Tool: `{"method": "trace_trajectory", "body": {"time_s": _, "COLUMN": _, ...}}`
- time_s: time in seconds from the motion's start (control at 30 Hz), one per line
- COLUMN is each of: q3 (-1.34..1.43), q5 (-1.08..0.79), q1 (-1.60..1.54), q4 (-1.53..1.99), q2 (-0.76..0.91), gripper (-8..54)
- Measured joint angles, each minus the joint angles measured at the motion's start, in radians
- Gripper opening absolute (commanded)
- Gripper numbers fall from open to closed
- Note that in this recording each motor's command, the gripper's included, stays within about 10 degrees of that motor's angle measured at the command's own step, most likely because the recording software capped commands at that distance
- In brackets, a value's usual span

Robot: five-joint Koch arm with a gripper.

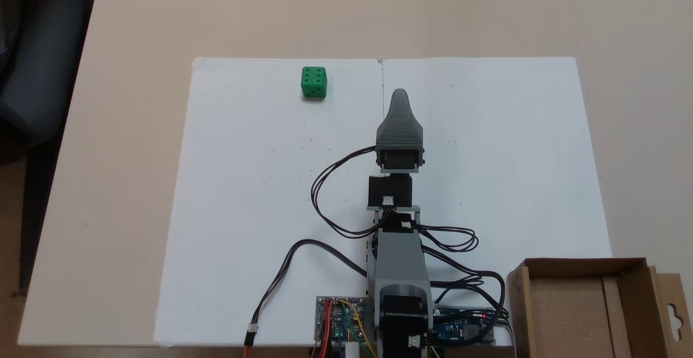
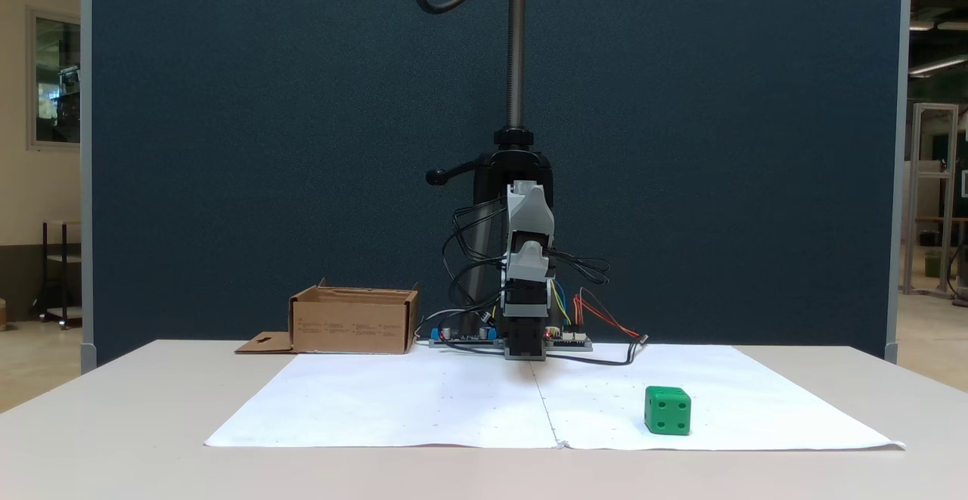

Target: Grasp a green dice and put it in the bin.

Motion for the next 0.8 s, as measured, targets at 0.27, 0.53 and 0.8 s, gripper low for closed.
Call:
{"method": "trace_trajectory", "body": {"time_s": 0.27, "q3": 0.000, "q5": 0.054, "q1": -0.110, "q4": 0.500, "q2": 0.000, "gripper": 42.2}}
{"method": "trace_trajectory", "body": {"time_s": 0.53, "q3": 0.000, "q5": 0.055, "q1": -0.100, "q4": 0.618, "q2": 0.000, "gripper": 42.5}}
{"method": "trace_trajectory", "body": {"time_s": 0.8, "q3": 0.000, "q5": 0.055, "q1": -0.089, "q4": 0.617, "q2": 0.000, "gripper": 42.5}}
